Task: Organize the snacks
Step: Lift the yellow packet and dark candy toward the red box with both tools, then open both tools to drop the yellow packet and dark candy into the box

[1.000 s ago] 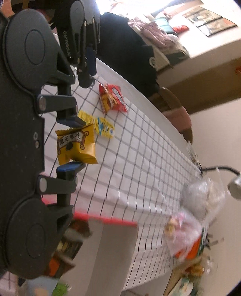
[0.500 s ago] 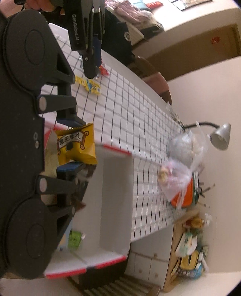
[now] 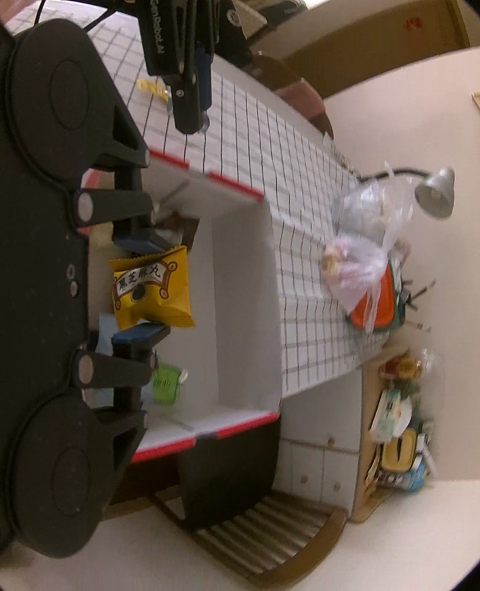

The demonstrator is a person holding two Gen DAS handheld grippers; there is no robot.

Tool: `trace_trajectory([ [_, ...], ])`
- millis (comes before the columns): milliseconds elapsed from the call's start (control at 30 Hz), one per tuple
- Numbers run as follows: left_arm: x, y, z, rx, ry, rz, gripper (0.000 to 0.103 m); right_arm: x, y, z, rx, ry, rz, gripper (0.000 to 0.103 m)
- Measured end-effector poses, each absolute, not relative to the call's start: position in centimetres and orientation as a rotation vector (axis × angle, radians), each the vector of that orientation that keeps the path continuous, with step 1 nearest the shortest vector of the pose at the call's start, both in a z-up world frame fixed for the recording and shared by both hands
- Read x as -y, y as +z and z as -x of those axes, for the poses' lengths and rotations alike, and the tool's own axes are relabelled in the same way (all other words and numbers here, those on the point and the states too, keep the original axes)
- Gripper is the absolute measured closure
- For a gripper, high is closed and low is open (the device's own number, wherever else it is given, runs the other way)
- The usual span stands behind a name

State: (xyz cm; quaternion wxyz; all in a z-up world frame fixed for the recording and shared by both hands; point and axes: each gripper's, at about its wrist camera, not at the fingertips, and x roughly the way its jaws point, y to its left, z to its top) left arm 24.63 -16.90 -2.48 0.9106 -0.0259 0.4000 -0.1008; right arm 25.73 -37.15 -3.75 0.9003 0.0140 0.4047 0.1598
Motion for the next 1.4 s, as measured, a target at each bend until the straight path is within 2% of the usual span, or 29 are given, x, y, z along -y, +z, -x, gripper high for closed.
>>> trace_trajectory([
  [900, 23.2, -10.4, -32.6, -1.048, -0.198, -0.057, 0.069, 39.9, -9.7, -29.1, -0.980, 0.204, -0.021, 0.063],
  [1133, 23.7, -10.8, -32.5, -1.059, -0.204, -0.073, 0.068, 39.7, -10.2, -29.3, -0.997, 0.205, -0.020, 0.057],
  [1233, 23.6, -10.6, -32.4, -1.058, -0.206, -0.067, 0.060, 39.6, -10.1, -29.3, -0.996, 0.206, -0.021, 0.056],
  [1400, 23.1, -10.0, -31.9, -1.039, -0.212, -0.051, 0.052, 39.5, -9.8, -28.9, -0.988, 0.214, -0.032, 0.052],
])
